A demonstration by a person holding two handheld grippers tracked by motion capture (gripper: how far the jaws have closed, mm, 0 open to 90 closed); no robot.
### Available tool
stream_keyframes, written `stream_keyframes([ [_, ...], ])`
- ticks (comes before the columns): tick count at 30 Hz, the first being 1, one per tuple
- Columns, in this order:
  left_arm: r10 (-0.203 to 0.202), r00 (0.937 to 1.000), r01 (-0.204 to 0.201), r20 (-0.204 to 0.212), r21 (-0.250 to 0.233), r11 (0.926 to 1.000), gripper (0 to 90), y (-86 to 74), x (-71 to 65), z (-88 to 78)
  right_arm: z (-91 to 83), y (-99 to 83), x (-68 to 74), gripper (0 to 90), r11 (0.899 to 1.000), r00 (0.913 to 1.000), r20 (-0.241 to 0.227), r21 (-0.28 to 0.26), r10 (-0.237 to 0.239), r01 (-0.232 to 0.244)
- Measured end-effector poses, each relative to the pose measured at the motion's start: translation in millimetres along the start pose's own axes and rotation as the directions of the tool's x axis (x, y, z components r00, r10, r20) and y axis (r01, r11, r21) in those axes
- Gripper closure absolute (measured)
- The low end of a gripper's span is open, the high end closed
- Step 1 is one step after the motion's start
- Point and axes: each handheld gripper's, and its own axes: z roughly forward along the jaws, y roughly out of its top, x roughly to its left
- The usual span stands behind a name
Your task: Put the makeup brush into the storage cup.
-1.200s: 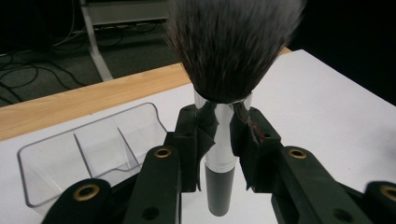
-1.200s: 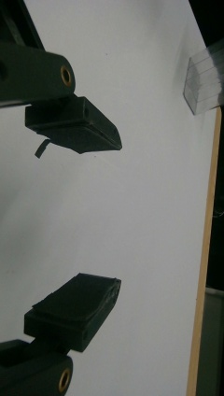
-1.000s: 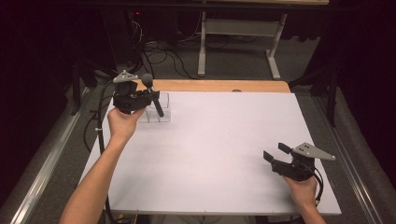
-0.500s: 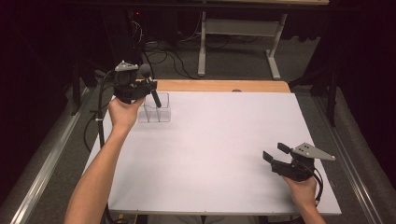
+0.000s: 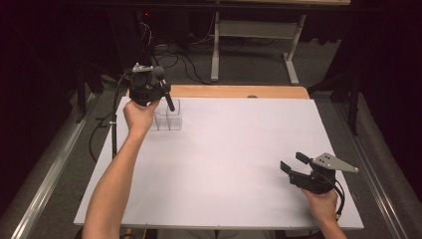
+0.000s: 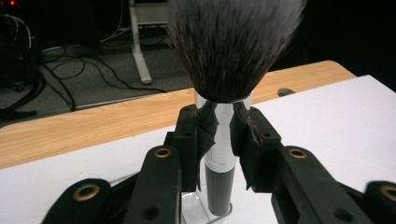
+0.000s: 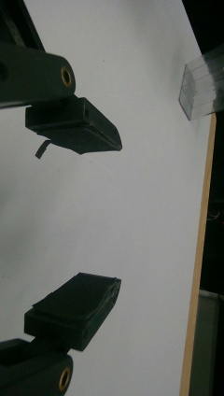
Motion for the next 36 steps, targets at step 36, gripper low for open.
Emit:
stream_keyframes([
  [36, 0.056, 0.9976, -0.05, -0.04, 0.132, 0.99, 70.3, -16.7, 1.0, 29.6, 3.3, -0.3, 1.8, 30.3, 0.999, 0.9996, 0.006, 0.023, -0.028, 0.028],
])
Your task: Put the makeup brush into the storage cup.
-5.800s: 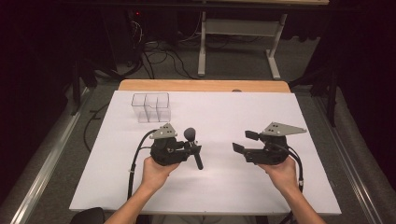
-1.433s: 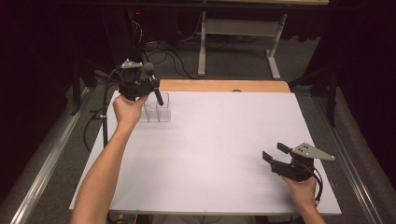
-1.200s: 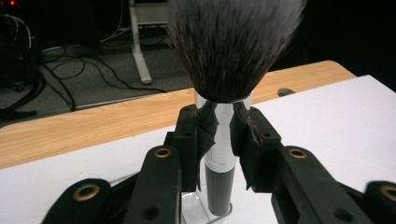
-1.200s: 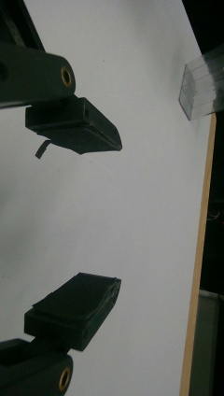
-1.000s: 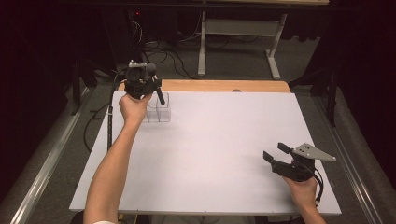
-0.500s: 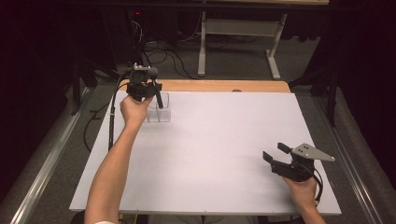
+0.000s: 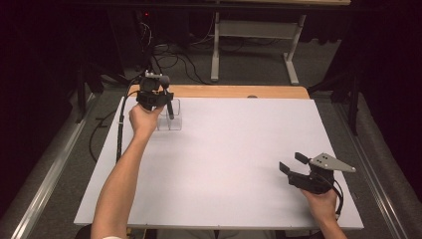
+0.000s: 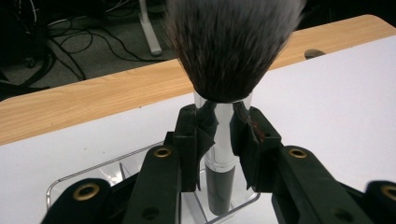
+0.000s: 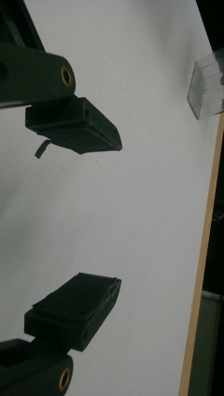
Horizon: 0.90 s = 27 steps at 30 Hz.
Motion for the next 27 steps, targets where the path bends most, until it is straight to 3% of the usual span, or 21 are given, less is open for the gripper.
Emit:
stream_keyframes([
  [7, 0.023, 0.9997, -0.023, -0.004, 0.02, 0.9995, 70.3, -1.5, -2.9, 4.3, 0.3, -0.3, -0.6, 30.3, 1.0, 1.0, 0.003, 0.007, 0.0, 0.0],
  [14, 0.018, 0.9998, -0.018, 0.013, 0.04, 0.999, 69.9, -1.8, -3.0, 8.1, 0.1, -0.5, -0.9, 30.3, 1.0, 1.0, 0.002, 0.009, -0.001, 0.001],
  [19, -0.014, 0.9997, 0.013, 0.022, 0.031, 0.9994, 46.3, -3.4, -1.4, 6.0, 0.3, -0.2, -0.5, 30.2, 1.0, 1.0, 0.002, 0.007, -0.003, 0.003],
  [27, -0.03, 0.9995, 0.03, -0.004, -0.03, 0.9991, 32.8, -9.6, 0.9, -10.1, -1.2, 0.0, -1.0, 30.2, 1.0, 1.0, 0.005, -0.003, 0.002, -0.002],
])
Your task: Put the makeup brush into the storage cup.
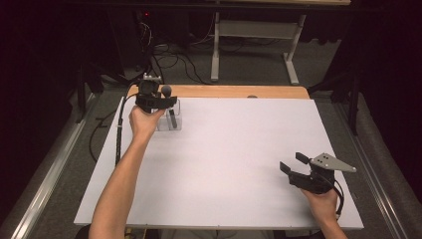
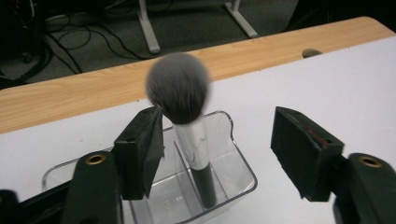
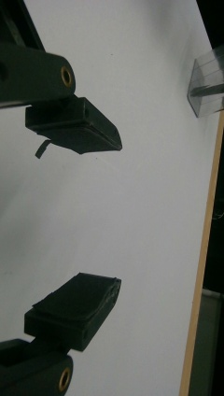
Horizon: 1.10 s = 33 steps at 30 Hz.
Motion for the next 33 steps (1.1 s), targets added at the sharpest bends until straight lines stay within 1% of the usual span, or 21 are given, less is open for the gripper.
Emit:
stream_keyframes([
  [4, 0.004, 1.0, -0.005, -0.007, -0.026, 0.9996, 30.9, -3.0, 1.1, -9.7, -0.4, 0.4, 0.6, 30.2, 1.0, 1.0, 0.001, -0.005, 0.0, 0.0],
  [7, 0.004, 0.9998, -0.003, 0.021, -0.029, 0.9996, 30.4, -4.2, 1.2, -15.8, -1.1, 0.8, 0.6, 30.2, 1.0, 1.0, 0.001, -0.011, -0.001, 0.001],
  [8, 0.012, 0.9997, -0.011, 0.023, -0.037, 0.9992, 30.0, -5.1, 0.1, -19.0, -1.5, 0.8, 0.4, 30.2, 1.0, 1.0, 0.0, -0.011, 0.002, -0.002],
  [12, 0.022, 0.9988, -0.019, 0.044, -0.062, 0.9979, 29.6, -8.2, -4.1, -28.1, -4.3, 0.6, -1.8, 30.1, 1.0, 0.9999, 0.003, -0.025, 0.014, -0.014],
  [16, 0.035, 0.9979, -0.031, 0.055, -0.08, 0.9963, 29.6, -9.8, -7.7, -35.8, -4.2, 0.9, -1.3, 30.1, 1.0, 0.9999, 0.006, -0.028, 0.014, -0.014],
  [21, 0.048, 0.9973, -0.042, 0.056, -0.097, 0.9944, 29.5, -9.5, -9.1, -42.6, -4.9, 0.5, -1.9, 30.1, 1.0, 0.9998, 0.008, -0.025, 0.016, -0.016],
  [23, 0.044, 0.9975, -0.039, 0.055, -0.103, 0.994, 29.8, -10.0, -8.6, -44.2, -5.1, 0.6, -3.0, 30.1, 0.999, 0.9997, 0.011, -0.033, 0.02, -0.019],
  [33, 0.04, 0.9966, -0.032, 0.072, -0.118, 0.9925, 29.8, -13.9, -7.5, -53.1, -5.0, 0.3, -3.5, 30.1, 0.999, 0.9997, 0.012, -0.031, 0.022, -0.021],
])
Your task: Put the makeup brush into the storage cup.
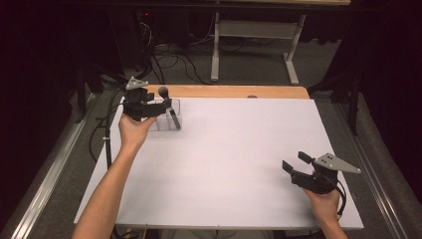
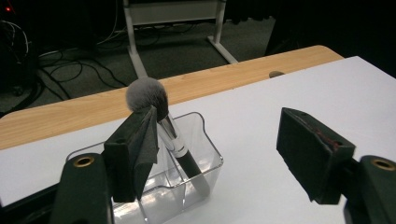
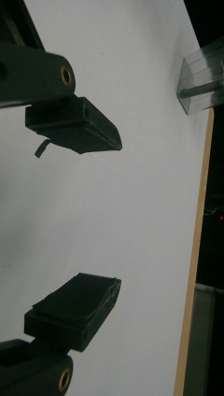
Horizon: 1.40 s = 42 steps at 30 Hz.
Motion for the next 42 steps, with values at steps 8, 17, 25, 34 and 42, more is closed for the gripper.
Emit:
stream_keyframes([
  [8, 0.009, 0.9997, -0.009, 0.02, -0.014, 0.9999, 29.6, -1.8, -2.5, -9.7, -0.8, 0.6, 0.9, 30.1, 1.0, 1.0, -0.002, -0.007, 0.005, -0.005],
  [17, 0.03, 0.9986, -0.029, 0.042, -0.023, 0.9993, 29.4, -4.3, -6.7, -20.9, 0.9, -0.2, -0.3, 30.1, 1.0, 1.0, -0.003, 0.005, 0.005, -0.005],
  [25, 0.04, 0.9975, -0.038, 0.058, -0.034, 0.9987, 29.3, -6.3, -9.0, -29.9, 0.1, -0.6, -2.2, 30.2, 1.0, 0.9999, 0.001, 0.0, 0.012, -0.012],
  [34, 0.077, 0.9922, -0.075, 0.099, -0.022, 0.997, 29.6, -9.7, -18.4, -35.3, 1.4, -0.8, -1.1, 30.1, 1.0, 0.9999, 0.0, 0.012, 0.01, -0.01],
  [42, 0.079, 0.9901, -0.075, 0.116, -0.035, 0.9965, 29.1, -12.3, -22.5, -40.5, 1.1, -0.5, -1.5, 30.2, 1.0, 1.0, 0.001, 0.006, 0.005, -0.005],
])
